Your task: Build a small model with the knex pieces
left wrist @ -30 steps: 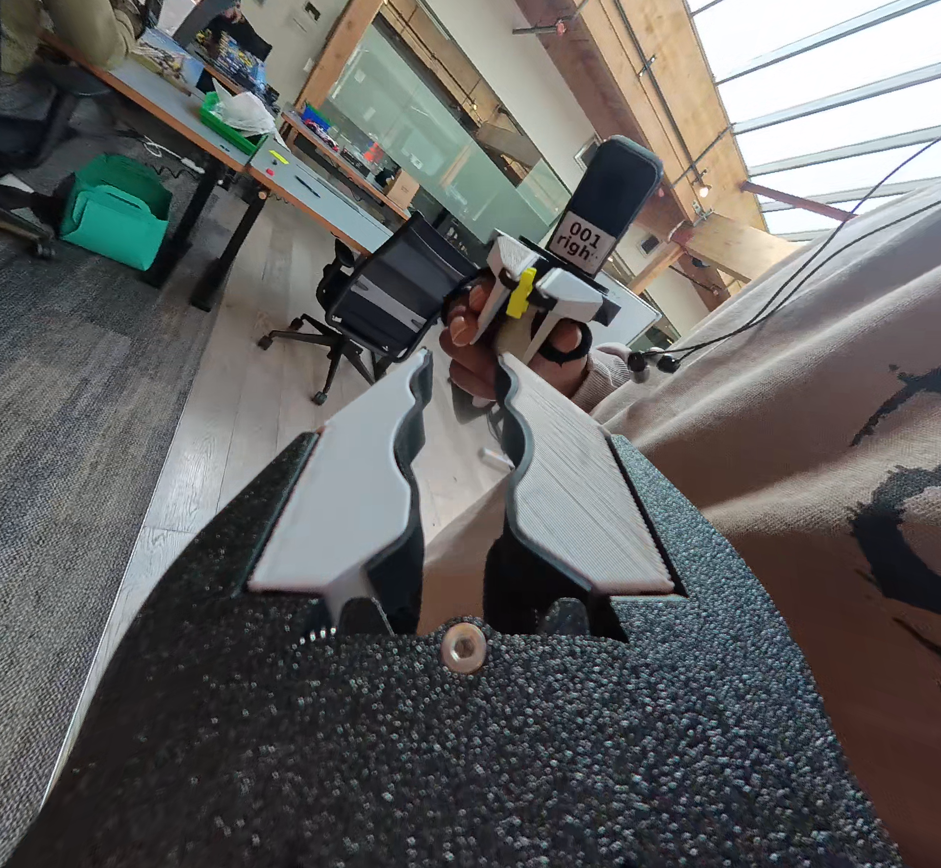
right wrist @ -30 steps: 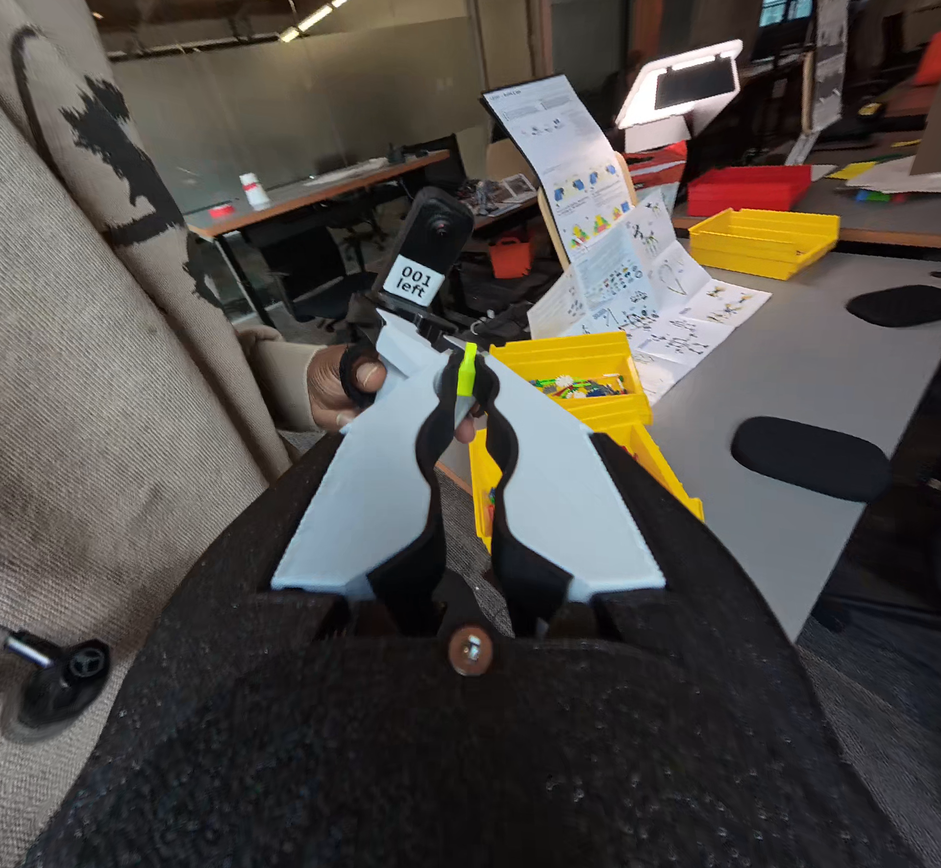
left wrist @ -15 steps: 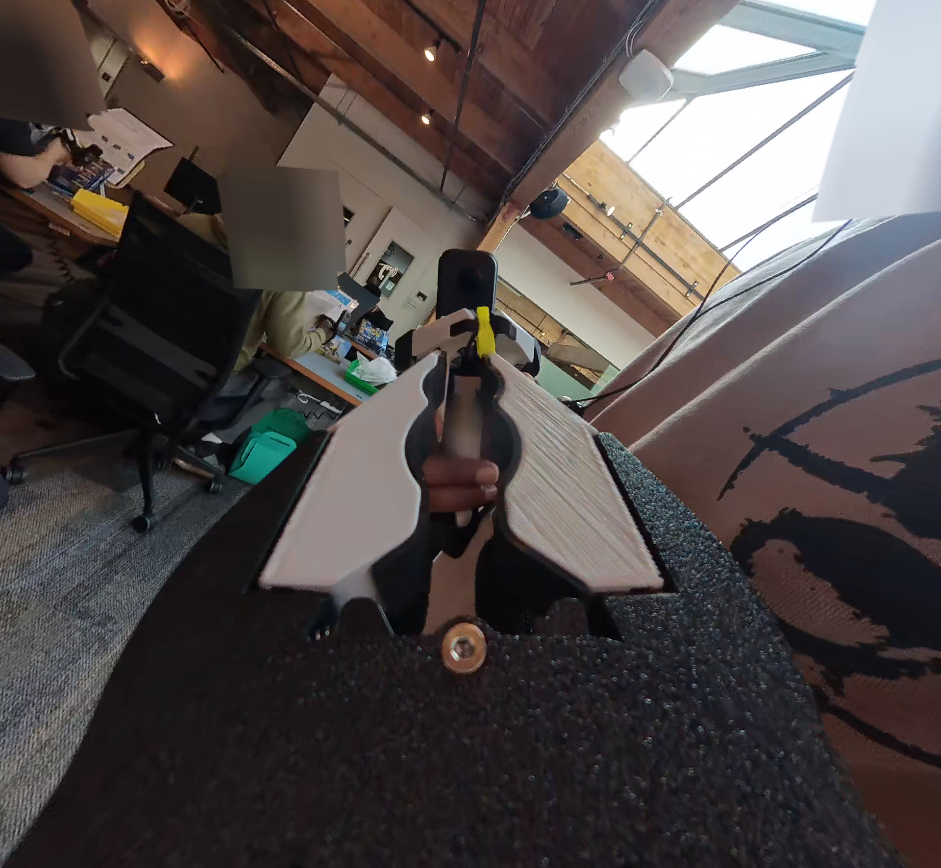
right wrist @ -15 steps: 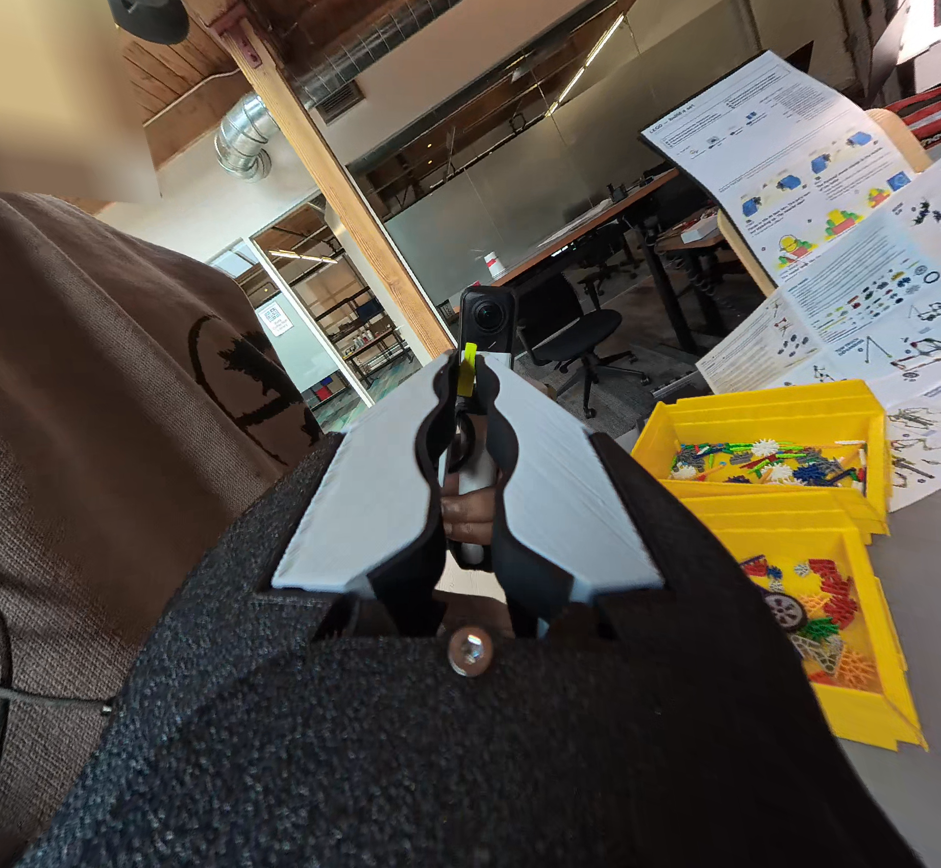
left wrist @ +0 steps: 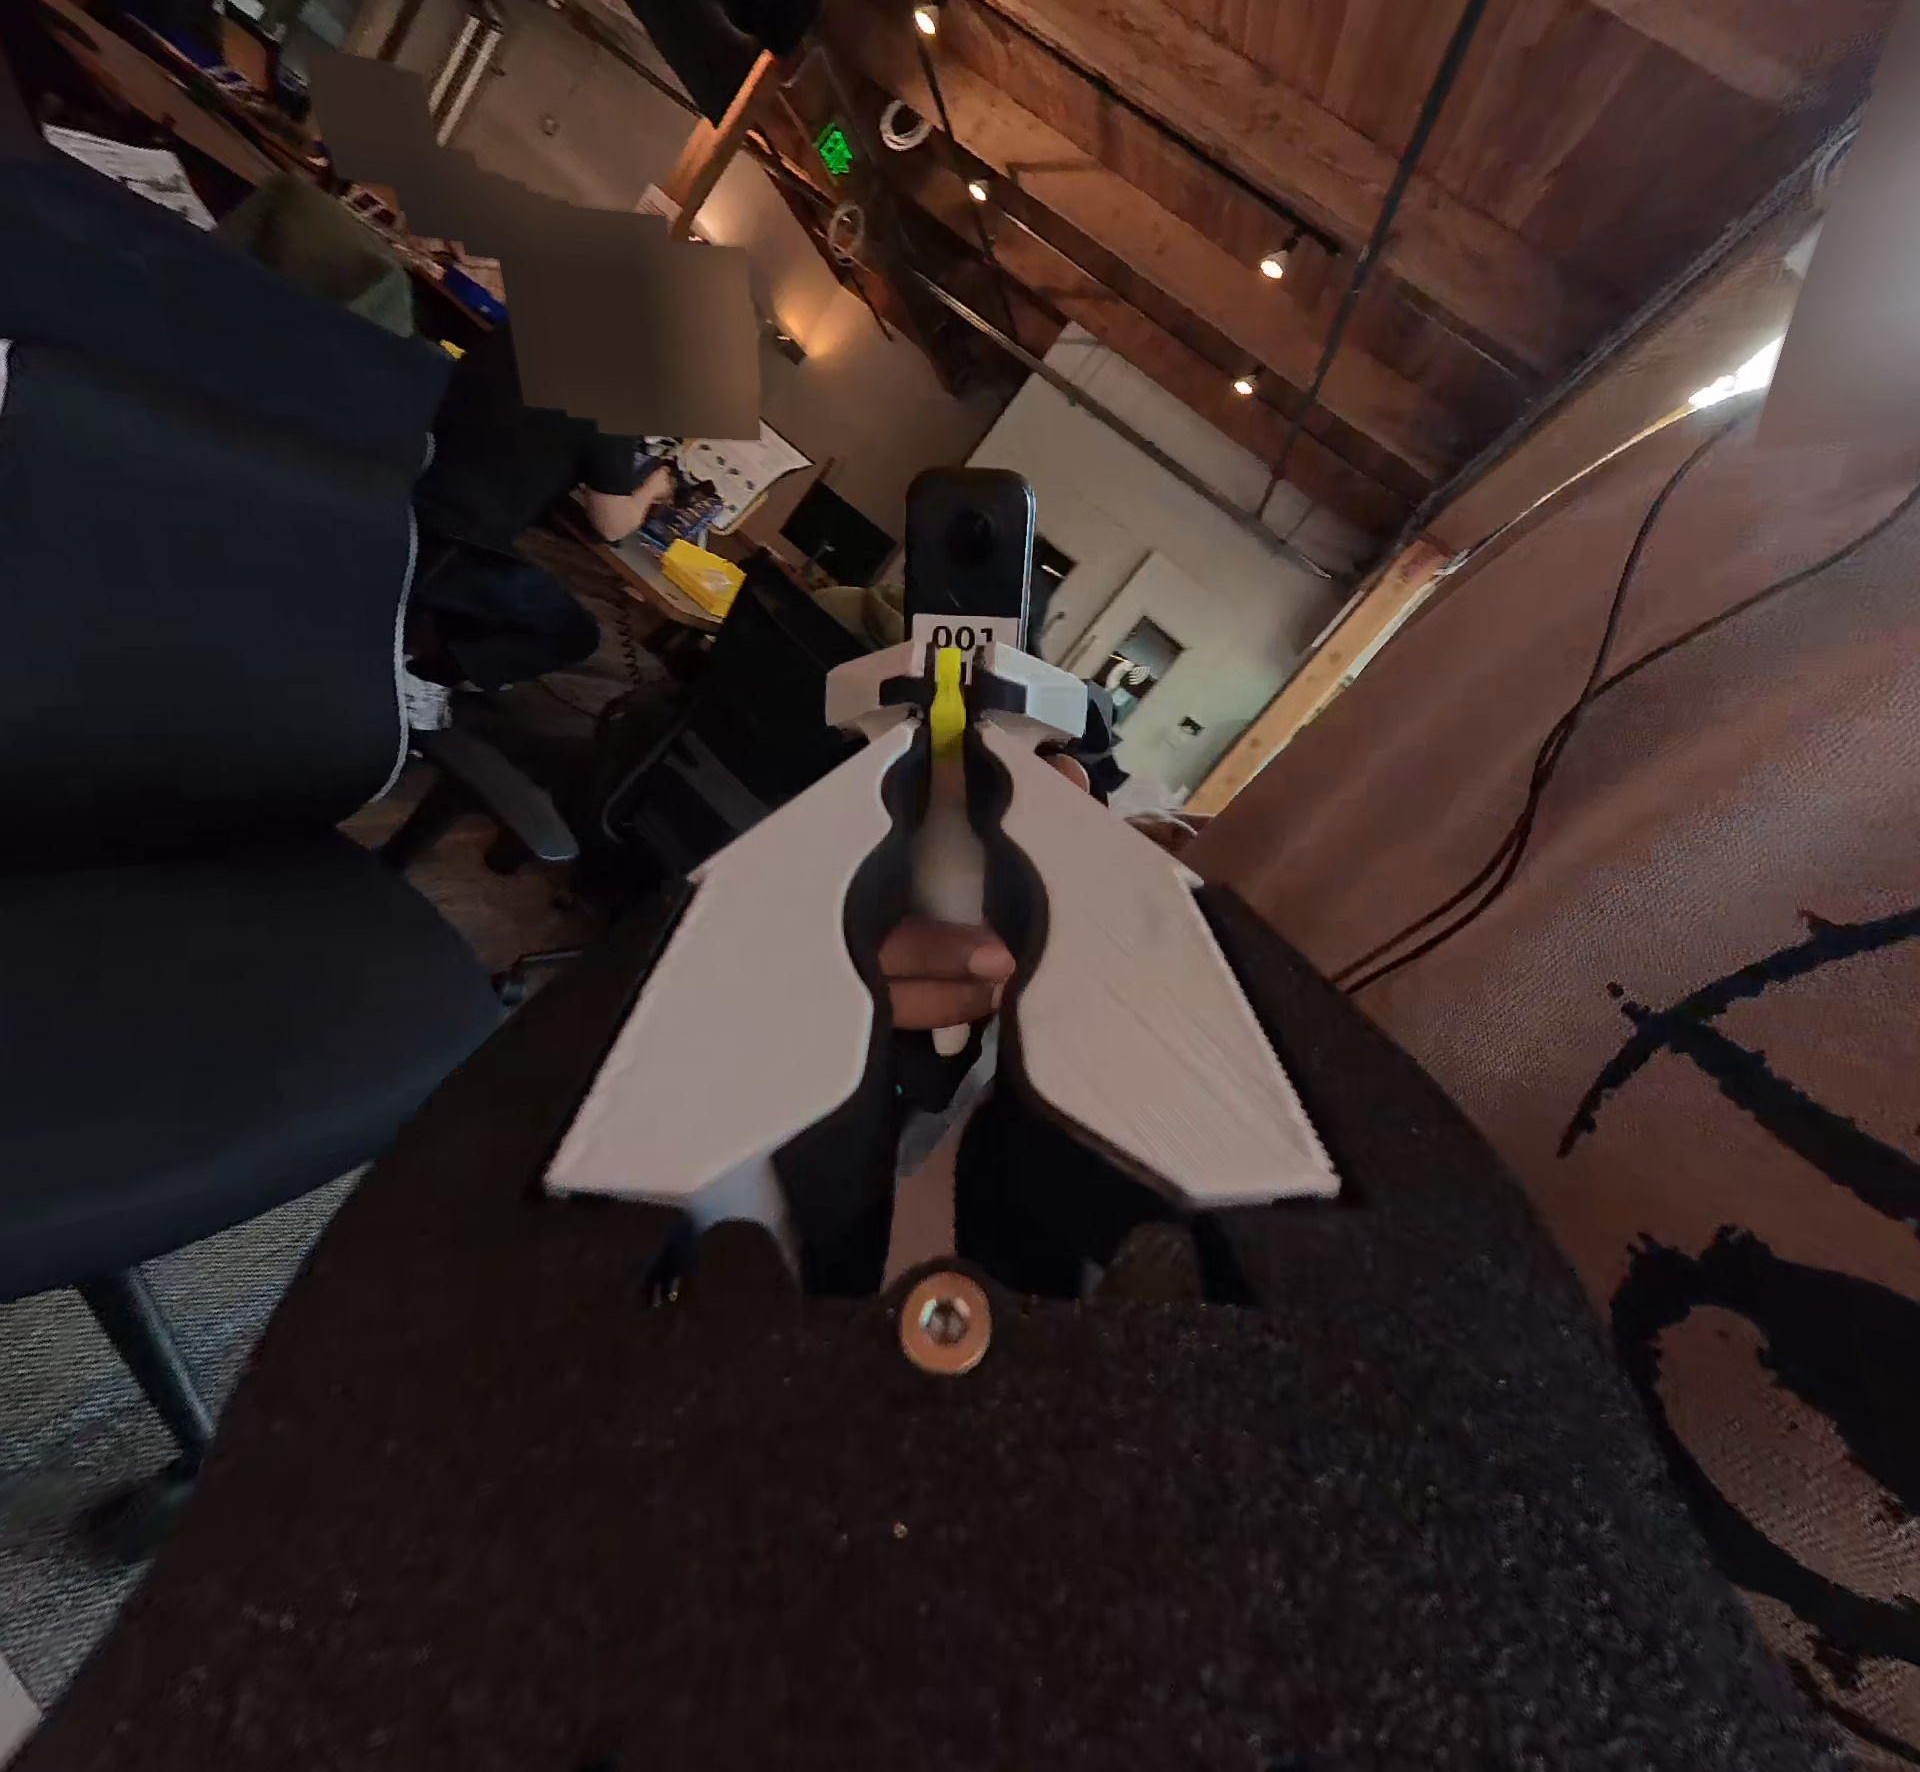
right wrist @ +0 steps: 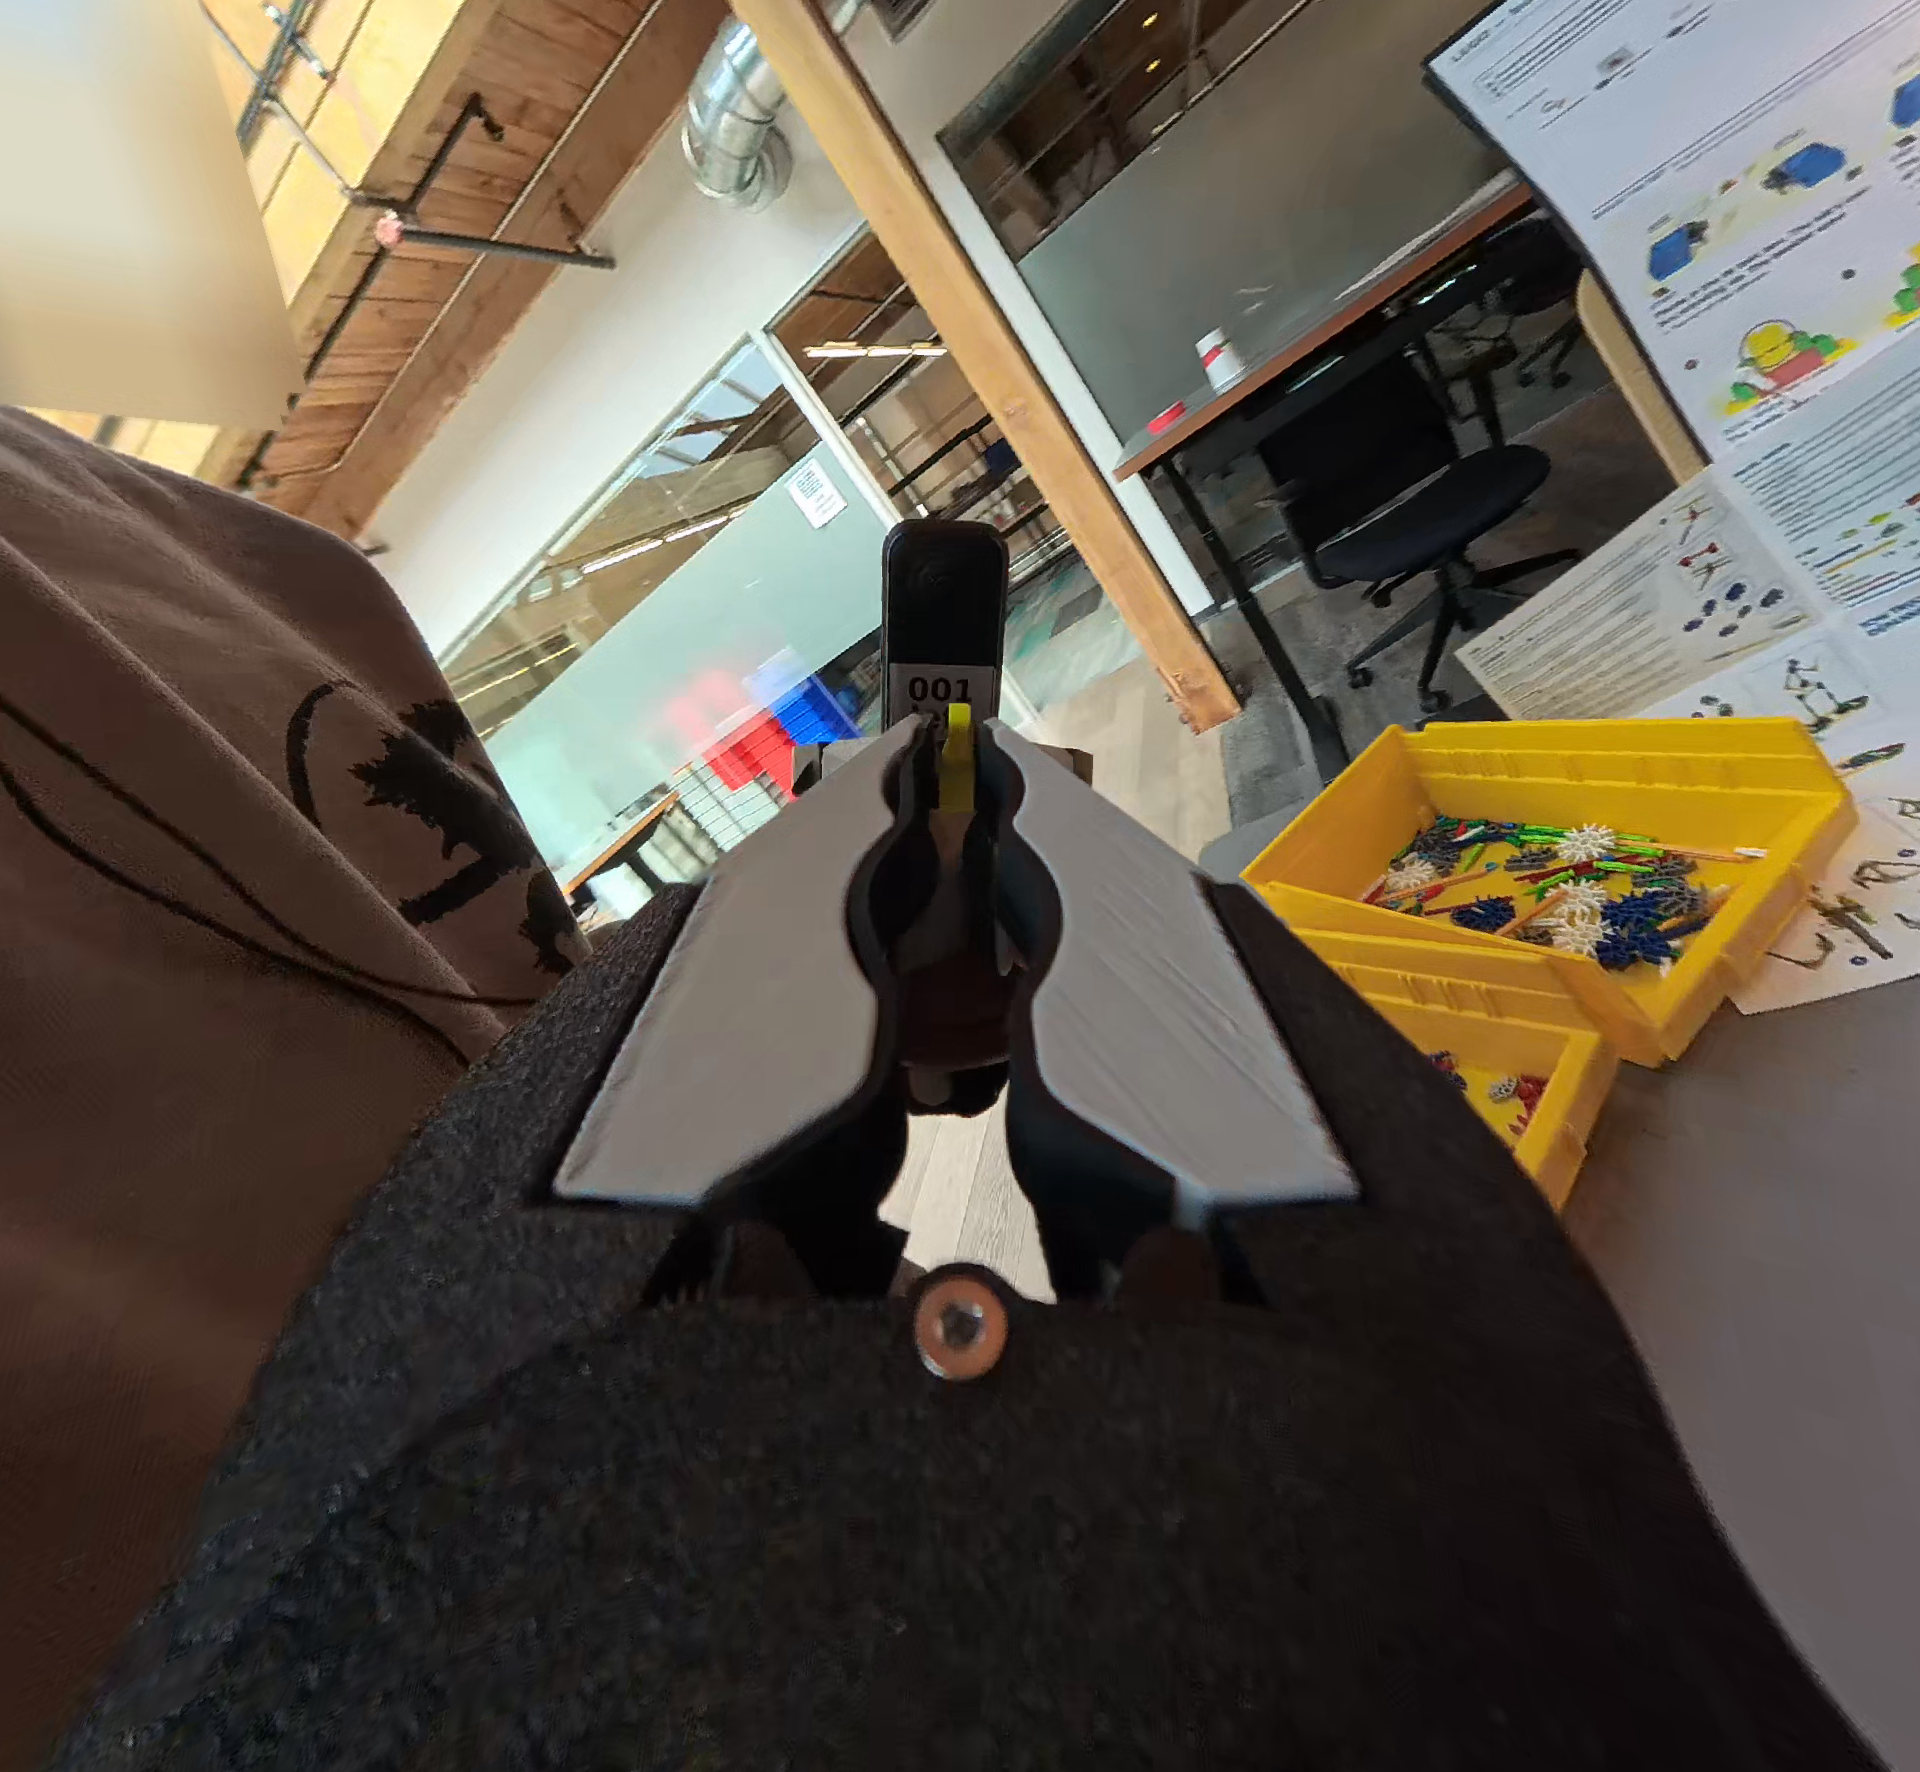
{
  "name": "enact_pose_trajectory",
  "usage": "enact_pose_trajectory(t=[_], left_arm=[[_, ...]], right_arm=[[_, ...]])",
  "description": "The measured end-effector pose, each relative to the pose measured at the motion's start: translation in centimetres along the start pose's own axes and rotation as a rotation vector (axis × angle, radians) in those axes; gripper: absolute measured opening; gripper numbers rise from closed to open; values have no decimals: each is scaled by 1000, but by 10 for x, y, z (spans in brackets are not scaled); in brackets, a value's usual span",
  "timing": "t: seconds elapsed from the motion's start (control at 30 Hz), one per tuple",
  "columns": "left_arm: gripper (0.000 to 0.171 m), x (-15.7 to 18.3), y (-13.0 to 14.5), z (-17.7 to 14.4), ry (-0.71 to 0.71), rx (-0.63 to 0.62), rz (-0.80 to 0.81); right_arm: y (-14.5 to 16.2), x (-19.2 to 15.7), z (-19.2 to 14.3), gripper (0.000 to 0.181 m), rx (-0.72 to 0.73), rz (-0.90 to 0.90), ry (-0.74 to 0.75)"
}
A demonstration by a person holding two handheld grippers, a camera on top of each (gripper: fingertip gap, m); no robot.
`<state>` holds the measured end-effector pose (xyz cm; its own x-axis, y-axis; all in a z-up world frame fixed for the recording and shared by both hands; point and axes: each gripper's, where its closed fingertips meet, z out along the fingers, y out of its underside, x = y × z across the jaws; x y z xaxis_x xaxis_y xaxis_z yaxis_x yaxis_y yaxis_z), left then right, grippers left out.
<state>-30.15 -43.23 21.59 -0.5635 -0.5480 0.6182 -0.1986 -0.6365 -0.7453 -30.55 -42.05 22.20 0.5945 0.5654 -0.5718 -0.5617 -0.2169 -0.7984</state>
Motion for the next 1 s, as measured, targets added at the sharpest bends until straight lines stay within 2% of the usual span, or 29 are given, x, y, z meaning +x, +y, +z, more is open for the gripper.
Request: enact_pose_trajectory(t=[0.1, 0.27, 0.37, 0.47, 0.53, 0.6, 0.7, 0.8, 0.9, 1.0], left_arm=[[5, -18, 5, 44, -115, -1, 62], [5, -21, -3, 116, -238, 19, 146], [5, -27, -9, 135, -312, 23, 188], [6, -40, -20, 134, -422, 41, 219], [8, -50, -28, 124, -503, 64, 243], [20, -62, -40, 104, -579, 106, 279], [34, -91, -64, 55, -768, 168, 335], [44, -116, -86, -3, -996, 160, 423], [68, -135, -104, -66, -1239, 143, 447], [75, -147, -113, -120, -1412, 172, 444]], right_arm=[[-18, 13, -42, 15, -101, -7, -132], [-60, 19, -100, 9, -266, -68, -318], [-74, 26, -111, 7, -325, -86, -386], [-82, 40, -105, 5, -344, -94, -407], [-84, 52, -92, 5, -346, -119, -388], [-92, 73, -76, 4, -329, -166, -330], [-122, 129, -52, 4, -306, -264, -125], [-169, 203, -39, 4, -316, -409, 109], [-221, 291, -28, 5, -322, -516, 317], [-265, 385, -8, 5, -334, -608, 435]])
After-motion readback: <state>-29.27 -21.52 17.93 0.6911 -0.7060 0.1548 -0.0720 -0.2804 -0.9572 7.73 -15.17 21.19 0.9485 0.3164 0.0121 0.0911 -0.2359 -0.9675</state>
